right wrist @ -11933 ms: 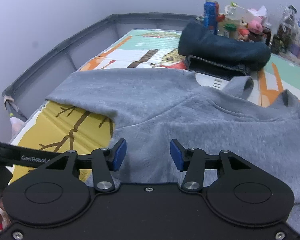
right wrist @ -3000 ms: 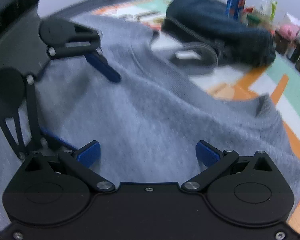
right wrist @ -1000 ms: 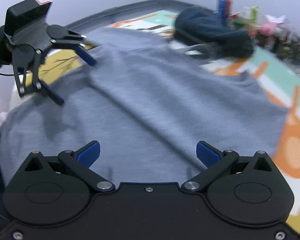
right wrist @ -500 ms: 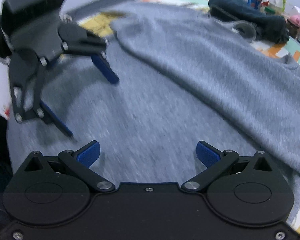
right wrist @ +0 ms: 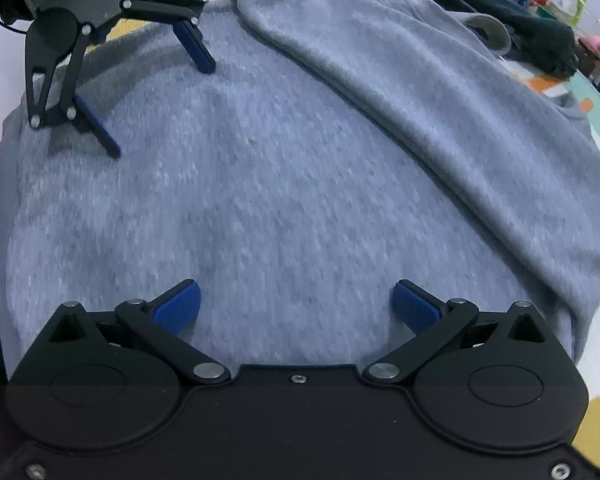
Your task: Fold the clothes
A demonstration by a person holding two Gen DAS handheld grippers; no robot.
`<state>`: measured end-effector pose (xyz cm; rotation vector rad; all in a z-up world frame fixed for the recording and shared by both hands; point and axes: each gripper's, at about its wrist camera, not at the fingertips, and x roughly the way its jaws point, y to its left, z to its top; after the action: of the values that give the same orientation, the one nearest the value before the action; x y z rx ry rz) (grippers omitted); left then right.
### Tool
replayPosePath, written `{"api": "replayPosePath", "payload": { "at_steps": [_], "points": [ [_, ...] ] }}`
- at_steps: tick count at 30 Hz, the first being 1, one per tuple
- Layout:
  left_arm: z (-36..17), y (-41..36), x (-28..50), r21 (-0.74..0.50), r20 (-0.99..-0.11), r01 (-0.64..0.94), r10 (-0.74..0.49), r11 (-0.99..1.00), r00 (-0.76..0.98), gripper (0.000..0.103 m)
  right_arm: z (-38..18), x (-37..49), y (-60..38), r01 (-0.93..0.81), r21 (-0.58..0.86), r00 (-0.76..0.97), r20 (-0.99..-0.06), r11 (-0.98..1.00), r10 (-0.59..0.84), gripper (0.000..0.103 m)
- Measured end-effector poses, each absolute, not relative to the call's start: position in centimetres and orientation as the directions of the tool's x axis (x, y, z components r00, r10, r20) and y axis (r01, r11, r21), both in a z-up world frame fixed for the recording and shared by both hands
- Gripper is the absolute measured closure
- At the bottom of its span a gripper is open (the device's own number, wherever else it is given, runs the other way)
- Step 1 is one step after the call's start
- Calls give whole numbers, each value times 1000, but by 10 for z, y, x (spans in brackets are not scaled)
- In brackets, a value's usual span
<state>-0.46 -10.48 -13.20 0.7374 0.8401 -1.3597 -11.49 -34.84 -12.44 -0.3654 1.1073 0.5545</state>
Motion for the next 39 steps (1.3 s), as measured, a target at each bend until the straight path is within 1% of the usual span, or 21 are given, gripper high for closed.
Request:
{"api": "replayPosePath", "payload": {
  "at_steps": [14, 26, 36, 39],
  "points": [
    [-129, -62, 1, -13, -871, 994, -490, 113, 45, 0, -119, -155, -385, -512, -12, 331, -925, 859, 185, 0],
    [-123, -26, 8, -2, -910, 973, -405, 231, 94, 0, -116, -185, -404, -410, -21, 315, -942, 912, 119, 0],
    [-114, -26, -2, 23, -921, 929, -354, 370, 164, 0, -94, -198, -407, -270, -57, 340, -940, 961, 40, 0],
    [-108, -33, -5, -12, -913, 896, -370, 444, 172, 0, -79, -198, -407, -183, -75, 374, -927, 980, -1, 0]
  ]
}}
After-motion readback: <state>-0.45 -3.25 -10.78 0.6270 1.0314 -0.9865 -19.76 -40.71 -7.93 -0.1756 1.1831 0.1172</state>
